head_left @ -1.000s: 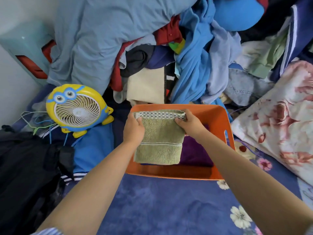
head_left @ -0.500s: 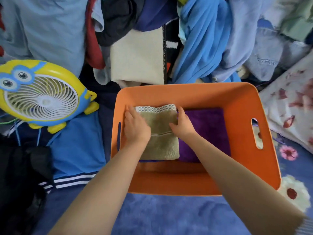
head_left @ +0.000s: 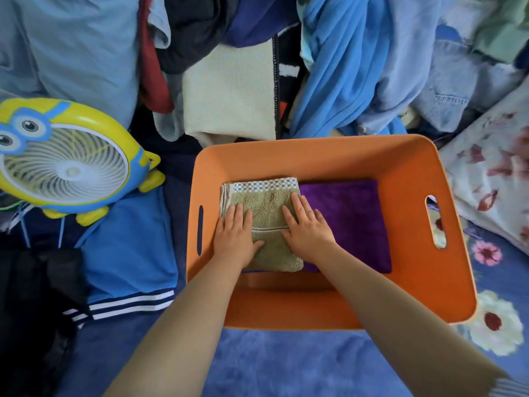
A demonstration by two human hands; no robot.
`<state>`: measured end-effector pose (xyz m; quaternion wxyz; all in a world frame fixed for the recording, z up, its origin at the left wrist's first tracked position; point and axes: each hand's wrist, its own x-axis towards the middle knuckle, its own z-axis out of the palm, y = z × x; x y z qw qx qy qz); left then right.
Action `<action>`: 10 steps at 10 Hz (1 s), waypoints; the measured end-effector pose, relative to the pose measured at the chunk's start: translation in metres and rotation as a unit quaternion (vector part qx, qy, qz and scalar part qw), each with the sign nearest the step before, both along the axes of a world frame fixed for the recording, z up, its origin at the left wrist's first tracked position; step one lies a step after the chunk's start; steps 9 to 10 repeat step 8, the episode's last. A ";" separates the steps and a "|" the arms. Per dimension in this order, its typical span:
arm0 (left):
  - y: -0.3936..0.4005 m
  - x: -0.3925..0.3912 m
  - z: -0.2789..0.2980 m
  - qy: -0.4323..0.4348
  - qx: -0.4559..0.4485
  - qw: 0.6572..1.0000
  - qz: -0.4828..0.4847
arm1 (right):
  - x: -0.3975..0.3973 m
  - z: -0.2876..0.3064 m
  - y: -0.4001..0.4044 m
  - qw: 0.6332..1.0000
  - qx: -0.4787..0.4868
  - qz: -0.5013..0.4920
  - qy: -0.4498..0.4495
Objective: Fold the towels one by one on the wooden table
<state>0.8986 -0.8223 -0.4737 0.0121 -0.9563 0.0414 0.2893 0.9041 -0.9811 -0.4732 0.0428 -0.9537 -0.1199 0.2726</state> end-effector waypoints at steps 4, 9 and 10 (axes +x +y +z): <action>-0.015 -0.004 0.007 -0.052 0.020 0.998 -0.021 | -0.002 0.011 0.002 0.998 0.017 0.001 0.057; -0.003 -0.005 -0.016 0.062 -0.046 0.997 0.014 | 0.014 0.021 -0.021 0.974 0.200 -0.079 0.069; -0.003 -0.005 -0.016 0.062 -0.046 0.997 0.014 | 0.014 0.021 -0.021 0.974 0.200 -0.079 0.069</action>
